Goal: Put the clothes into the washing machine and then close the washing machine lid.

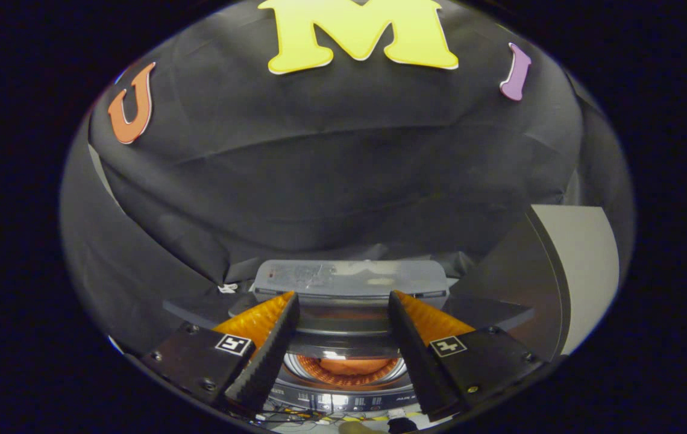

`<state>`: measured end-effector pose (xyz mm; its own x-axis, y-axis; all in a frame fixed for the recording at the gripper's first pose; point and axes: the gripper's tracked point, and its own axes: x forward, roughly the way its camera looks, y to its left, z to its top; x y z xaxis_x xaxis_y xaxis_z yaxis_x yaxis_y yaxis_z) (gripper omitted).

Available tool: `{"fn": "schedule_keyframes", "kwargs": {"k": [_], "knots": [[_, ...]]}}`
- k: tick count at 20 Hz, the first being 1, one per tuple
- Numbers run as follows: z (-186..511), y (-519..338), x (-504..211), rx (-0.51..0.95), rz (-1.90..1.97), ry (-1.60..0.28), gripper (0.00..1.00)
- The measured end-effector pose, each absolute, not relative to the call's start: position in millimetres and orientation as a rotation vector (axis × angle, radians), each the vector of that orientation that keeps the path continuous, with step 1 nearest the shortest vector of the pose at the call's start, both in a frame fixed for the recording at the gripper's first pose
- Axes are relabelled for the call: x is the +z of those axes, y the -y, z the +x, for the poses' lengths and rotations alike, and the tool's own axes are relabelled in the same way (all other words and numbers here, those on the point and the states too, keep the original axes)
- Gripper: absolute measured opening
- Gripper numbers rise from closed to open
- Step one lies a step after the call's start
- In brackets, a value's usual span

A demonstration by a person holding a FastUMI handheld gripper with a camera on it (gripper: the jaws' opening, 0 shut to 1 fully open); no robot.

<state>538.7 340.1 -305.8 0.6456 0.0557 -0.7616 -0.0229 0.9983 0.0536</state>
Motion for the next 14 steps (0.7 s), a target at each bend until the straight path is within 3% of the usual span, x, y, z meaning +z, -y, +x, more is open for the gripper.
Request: {"fn": "schedule_keyframes", "kwargs": {"k": [8,14], "knots": [[486.5,-338.3,-336.1,0.047,0.063,-0.956,0.92],[437.7,-330.7,-313.1,0.056,0.091,-0.936,0.92]]}}
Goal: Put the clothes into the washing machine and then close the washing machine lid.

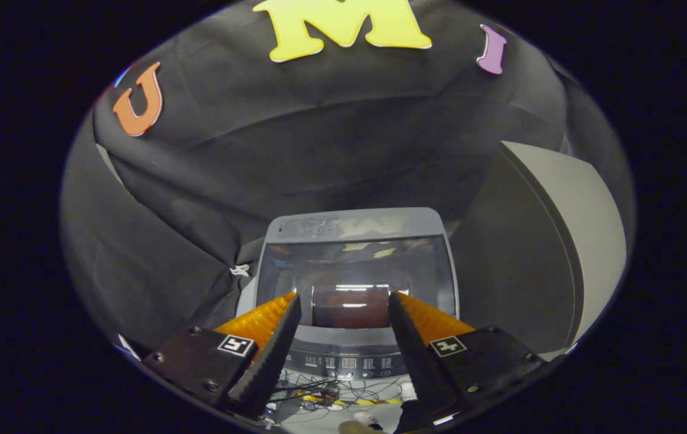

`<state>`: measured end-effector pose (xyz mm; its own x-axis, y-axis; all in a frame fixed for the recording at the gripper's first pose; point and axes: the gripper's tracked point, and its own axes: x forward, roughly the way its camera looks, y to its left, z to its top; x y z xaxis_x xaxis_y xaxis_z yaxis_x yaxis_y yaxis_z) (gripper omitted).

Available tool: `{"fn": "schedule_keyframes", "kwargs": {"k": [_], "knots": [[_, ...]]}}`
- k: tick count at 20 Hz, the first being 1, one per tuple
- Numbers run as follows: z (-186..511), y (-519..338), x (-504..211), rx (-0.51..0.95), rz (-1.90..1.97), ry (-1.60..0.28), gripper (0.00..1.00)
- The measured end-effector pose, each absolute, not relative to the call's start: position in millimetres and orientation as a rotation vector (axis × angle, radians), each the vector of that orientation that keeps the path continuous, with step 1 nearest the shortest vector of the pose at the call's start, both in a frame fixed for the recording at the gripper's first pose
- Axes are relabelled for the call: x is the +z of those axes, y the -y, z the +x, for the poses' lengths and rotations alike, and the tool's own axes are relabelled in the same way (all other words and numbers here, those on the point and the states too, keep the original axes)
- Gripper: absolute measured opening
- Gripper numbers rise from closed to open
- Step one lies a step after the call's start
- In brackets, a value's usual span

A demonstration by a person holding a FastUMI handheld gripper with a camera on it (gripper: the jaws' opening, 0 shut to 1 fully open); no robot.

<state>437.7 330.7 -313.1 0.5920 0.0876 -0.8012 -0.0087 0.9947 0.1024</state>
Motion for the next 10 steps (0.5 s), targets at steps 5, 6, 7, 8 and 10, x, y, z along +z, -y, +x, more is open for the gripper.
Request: {"fn": "schedule_keyframes", "kwargs": {"k": [5,6,7,8,10], "knots": [[382.0,-315.3,-251.8,0.062,0.068,-0.786,0.91],[367.3,-310.0,-235.3,0.059,0.056,-0.744,0.91],[353.0,-306.4,-218.9,0.06,0.053,-0.698,0.91],[336.1,-302.9,-201.7,0.058,0.056,-0.655,0.91],[300.7,-292.7,-170.7,0.057,0.077,-0.568,0.91]]}}
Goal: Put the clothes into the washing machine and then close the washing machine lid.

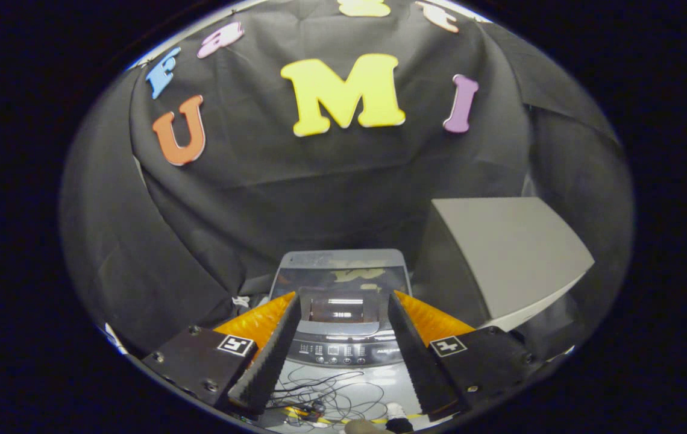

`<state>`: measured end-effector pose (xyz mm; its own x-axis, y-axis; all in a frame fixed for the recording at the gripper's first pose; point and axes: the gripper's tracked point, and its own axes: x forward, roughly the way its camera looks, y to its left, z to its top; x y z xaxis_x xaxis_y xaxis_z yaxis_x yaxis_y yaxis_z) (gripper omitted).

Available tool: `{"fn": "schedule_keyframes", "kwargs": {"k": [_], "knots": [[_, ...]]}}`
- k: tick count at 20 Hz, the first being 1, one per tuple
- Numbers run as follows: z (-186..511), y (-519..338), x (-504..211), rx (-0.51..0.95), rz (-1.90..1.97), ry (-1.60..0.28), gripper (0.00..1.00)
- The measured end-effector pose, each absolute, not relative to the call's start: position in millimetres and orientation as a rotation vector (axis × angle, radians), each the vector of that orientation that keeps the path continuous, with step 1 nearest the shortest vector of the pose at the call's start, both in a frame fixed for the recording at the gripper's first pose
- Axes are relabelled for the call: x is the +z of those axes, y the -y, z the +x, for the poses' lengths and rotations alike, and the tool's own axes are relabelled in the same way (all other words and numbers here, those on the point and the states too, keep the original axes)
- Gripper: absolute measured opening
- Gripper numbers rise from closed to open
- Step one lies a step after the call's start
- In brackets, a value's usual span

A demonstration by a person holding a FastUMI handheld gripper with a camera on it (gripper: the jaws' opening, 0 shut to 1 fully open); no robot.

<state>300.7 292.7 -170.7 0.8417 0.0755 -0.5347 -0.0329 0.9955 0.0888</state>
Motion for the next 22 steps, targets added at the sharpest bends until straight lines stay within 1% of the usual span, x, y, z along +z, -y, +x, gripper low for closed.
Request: {"fn": "schedule_keyframes", "kwargs": {"k": [5,8,11,12,14,22], "knots": [[220.1,-254.2,-90.3,0.045,0.055,-0.339,0.93],[156.8,-218.5,-36.1,0.026,0.04,-0.185,0.93],[109.3,-171.9,-0.4,-0.03,0.022,-0.046,0.98],[92.8,-157.9,8.4,-0.049,0.005,-0.007,0.99],[60.9,-135.0,21.3,-0.071,-0.014,0.048,0.99],[-38.7,-60.3,26.6,-0.103,-0.03,0.125,0.99]]}}
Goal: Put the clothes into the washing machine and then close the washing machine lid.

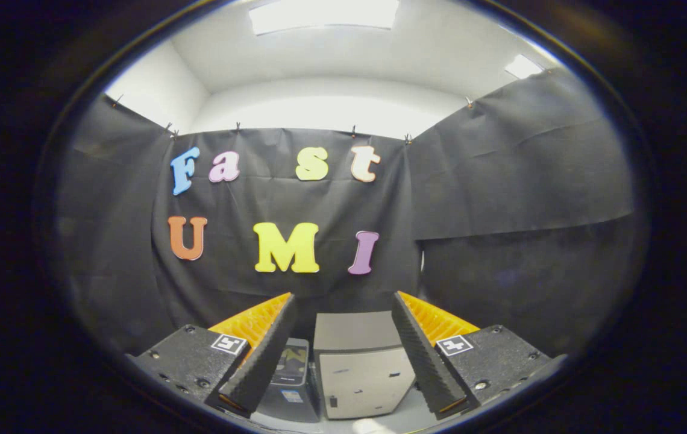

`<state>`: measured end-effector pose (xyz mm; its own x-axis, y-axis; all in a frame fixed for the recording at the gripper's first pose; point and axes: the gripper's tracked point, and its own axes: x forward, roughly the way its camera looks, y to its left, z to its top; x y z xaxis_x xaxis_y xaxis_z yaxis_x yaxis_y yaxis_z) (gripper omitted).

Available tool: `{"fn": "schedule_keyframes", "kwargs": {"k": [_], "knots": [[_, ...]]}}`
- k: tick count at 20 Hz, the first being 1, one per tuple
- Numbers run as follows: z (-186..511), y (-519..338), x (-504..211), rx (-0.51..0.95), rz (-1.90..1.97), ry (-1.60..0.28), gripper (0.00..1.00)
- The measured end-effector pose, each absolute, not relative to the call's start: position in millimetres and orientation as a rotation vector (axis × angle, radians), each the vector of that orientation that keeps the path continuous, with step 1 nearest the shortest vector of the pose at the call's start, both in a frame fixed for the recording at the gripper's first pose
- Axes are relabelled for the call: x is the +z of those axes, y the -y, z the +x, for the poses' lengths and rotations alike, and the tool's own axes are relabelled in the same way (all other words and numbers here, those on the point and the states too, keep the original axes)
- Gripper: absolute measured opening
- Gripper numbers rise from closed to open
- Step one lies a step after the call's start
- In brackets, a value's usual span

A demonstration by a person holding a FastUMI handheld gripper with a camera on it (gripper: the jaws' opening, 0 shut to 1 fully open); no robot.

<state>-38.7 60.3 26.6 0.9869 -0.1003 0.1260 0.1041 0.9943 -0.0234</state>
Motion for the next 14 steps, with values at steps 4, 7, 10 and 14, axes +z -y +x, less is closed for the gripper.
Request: {"fn": "schedule_keyframes", "kwargs": {"k": [4,7,10,14], "knots": [[-66.6,-31.5,20.7,-0.097,0.014,0.134,1.0],[-79.2,-14.3,13.4,-0.094,0.008,0.123,1.0],[-83.4,-3.1,8.4,-0.085,0.02,0.106,1.0],[-81.9,6.2,2.6,-0.068,0.016,0.091,1.0]]}}
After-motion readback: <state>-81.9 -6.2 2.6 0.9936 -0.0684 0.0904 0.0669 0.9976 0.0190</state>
